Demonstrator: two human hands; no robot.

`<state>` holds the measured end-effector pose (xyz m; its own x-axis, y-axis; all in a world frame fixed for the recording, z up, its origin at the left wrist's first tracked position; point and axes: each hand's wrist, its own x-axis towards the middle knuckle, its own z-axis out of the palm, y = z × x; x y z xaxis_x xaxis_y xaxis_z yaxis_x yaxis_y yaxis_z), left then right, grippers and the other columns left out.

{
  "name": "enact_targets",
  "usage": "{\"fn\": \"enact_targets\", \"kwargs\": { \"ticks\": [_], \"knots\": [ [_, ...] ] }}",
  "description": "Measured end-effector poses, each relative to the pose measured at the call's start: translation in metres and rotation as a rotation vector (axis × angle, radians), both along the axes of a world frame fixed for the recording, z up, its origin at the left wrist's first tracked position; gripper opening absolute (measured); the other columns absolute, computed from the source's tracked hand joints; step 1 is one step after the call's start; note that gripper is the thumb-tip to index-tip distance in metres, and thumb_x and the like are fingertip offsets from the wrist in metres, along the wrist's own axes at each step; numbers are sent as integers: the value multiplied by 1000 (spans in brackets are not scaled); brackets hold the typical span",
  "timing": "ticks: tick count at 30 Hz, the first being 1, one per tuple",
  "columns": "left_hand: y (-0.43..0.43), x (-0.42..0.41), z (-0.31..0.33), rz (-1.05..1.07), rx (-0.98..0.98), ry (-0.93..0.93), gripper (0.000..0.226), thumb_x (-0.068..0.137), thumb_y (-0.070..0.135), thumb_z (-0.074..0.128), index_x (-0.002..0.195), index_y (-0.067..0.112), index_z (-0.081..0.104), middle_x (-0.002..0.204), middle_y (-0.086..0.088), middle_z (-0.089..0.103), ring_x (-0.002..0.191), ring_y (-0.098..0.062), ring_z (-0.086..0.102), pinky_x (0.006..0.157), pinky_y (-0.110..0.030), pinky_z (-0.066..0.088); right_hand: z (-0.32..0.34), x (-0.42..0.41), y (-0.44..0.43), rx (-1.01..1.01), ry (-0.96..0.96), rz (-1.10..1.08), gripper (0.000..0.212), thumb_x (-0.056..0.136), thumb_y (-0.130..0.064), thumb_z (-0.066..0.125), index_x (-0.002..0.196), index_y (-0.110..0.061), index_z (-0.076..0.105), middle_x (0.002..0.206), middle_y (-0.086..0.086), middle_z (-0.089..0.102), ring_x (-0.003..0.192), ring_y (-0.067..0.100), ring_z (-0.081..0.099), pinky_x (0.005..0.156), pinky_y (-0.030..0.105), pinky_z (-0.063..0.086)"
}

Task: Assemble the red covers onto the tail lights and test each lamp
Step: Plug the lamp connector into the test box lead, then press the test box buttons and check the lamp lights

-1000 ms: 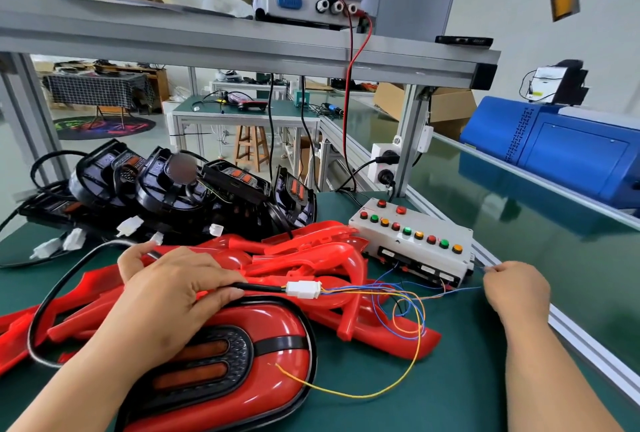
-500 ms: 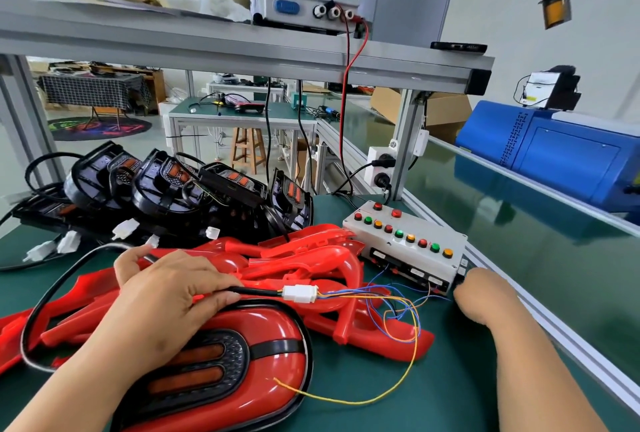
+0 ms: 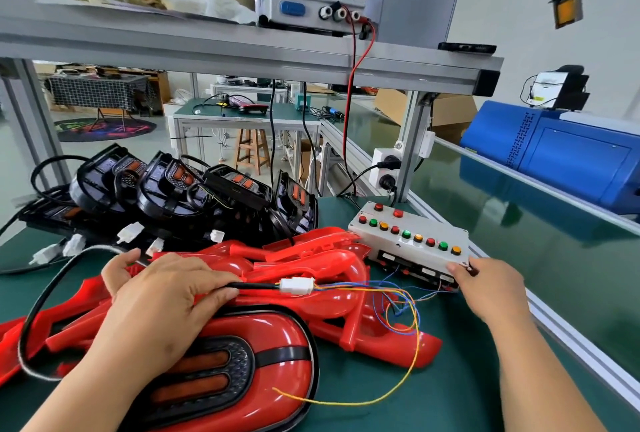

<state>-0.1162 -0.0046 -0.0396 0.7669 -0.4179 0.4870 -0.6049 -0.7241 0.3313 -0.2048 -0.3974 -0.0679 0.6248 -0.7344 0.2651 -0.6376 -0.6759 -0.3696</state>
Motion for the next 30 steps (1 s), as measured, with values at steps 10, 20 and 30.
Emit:
{"fn": "enact_targets", "kwargs": {
  "ticks": [10, 20, 30],
  "knots": [
    [-3, 2, 0, 209, 45, -12, 12, 85, 48, 62, 82, 50, 73, 70, 26, 61, 83, -14, 65, 97, -51, 23, 28, 34, 42, -40, -388, 202, 14, 90, -29, 61, 94, -16, 58, 89, 4, 57, 100, 35, 53, 76, 35, 38],
    [-5, 2, -4, 303, 49, 17, 7, 79, 47, 71, 79, 54, 69, 68, 24, 61, 82, -6, 61, 94, -41, 16, 15, 116, 85, -82, 331, 556, 64, 97, -65, 22, 124, -14, 50, 165, 4, 8, 151, 16, -9, 119, 45, 4],
    [-1, 4, -10, 270, 27, -42, 11, 77, 41, 75, 79, 51, 71, 61, 28, 53, 69, -5, 52, 85, -45, 26, 10, 117, 88, -167, 370, 514, 87, 91, -73, 12, 135, -5, 44, 164, 9, 6, 149, 18, -19, 119, 48, 1]
  ]
}}
